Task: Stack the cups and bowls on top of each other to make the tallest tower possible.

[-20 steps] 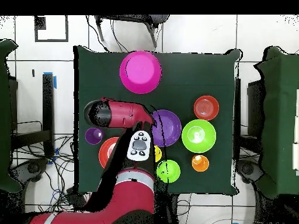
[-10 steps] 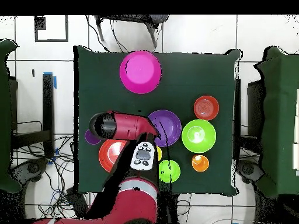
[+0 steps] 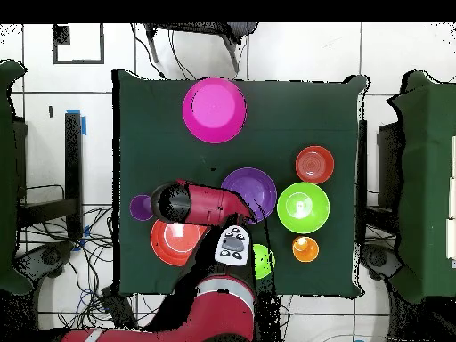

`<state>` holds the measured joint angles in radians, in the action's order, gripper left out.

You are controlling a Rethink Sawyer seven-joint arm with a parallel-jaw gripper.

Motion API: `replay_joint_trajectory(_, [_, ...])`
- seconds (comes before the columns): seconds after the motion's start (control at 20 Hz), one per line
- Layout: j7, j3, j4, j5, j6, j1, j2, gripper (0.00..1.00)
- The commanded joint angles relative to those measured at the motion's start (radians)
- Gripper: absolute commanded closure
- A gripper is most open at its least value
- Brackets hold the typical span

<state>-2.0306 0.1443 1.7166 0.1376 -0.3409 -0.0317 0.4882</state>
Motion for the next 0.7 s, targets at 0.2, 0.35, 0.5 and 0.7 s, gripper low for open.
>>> replay_joint_trajectory(0.2, [-0.051, -0.036, 0.032, -0.064, 0.015, 0.058, 0.026, 0.0])
replay_joint_trajectory(0.35, [-0.036, -0.041, 0.036, -0.069, -0.003, 0.072, 0.044, 0.0])
replay_joint_trajectory(0.5, [-0.006, -0.041, 0.053, -0.077, -0.05, 0.093, 0.096, 0.0])
replay_joint_trajectory(0.7, [0.041, -0.047, 0.046, -0.094, -0.13, 0.133, 0.157, 0.0])
